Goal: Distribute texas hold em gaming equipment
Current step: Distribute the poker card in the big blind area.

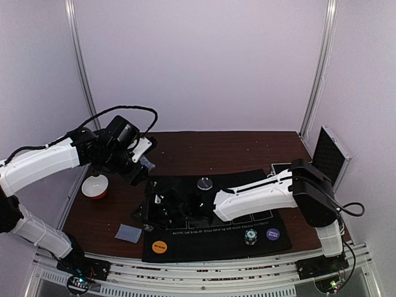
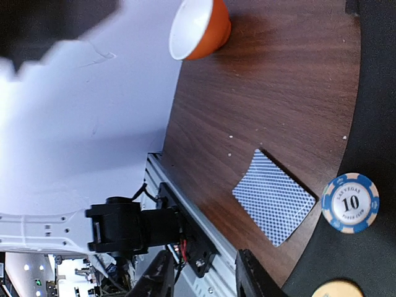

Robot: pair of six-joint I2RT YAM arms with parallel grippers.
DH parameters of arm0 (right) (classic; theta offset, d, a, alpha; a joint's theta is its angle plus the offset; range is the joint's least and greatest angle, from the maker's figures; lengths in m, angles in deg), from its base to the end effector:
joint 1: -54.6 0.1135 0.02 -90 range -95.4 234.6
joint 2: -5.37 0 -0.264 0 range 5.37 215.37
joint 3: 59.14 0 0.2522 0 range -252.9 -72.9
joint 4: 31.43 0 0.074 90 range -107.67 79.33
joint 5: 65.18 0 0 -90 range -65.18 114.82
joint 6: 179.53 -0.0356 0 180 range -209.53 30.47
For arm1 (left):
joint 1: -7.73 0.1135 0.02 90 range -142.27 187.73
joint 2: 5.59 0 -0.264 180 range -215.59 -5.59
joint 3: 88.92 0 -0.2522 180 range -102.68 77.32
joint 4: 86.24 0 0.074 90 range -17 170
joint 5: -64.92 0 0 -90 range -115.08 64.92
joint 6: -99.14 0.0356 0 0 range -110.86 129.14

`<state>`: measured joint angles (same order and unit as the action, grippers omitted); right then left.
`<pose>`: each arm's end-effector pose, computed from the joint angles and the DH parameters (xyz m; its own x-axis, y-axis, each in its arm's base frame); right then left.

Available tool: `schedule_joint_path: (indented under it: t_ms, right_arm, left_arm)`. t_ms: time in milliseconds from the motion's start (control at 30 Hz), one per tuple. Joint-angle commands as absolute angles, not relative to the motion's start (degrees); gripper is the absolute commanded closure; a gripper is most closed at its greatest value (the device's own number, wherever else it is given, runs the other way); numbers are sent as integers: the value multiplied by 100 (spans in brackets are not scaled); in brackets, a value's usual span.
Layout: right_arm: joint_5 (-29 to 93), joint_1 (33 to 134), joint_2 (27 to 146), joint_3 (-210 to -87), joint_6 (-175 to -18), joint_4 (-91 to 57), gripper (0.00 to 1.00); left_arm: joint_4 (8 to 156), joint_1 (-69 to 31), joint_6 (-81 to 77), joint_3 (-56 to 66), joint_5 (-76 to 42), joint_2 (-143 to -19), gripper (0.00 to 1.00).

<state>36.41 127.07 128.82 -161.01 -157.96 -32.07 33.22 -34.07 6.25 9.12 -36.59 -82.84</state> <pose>0.1443 0.4806 0.2021 -0.9608 -0.0173 -0.2766 -0.2641 0.3596 0.8949 0.2092 -0.1775 0.3016 -0.6447 0.5102 -0.5693 0.5378 0.8320 0.1366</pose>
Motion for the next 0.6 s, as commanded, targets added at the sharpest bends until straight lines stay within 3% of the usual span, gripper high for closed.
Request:
schedule_joint_path:
  t_ms: [0,200,333,433,567]
  right_arm:
    - [3493,12621,11785,-15676,-15170,-2573,57]
    - [3764,12366,10432,-14067,-15091,-2803,48]
    - [3898,11936,9538,-13735,-14150,-1941,40]
    - [3845,11460,8861,-13564,-13554,-1491,27]
    - [4795,10544,8312,-13116,-13360,-2171,13]
  left_arm:
    - [3463,-3350,734,630,-3600,-8266,44]
    - [3456,-3352,874,486,-3342,-8408,44]
    - [3482,-3359,1112,384,-2763,-8403,44]
    - [3438,-3420,1270,291,-2287,-8471,45]
    - [3317,-3854,1615,216,-1901,-8449,46]
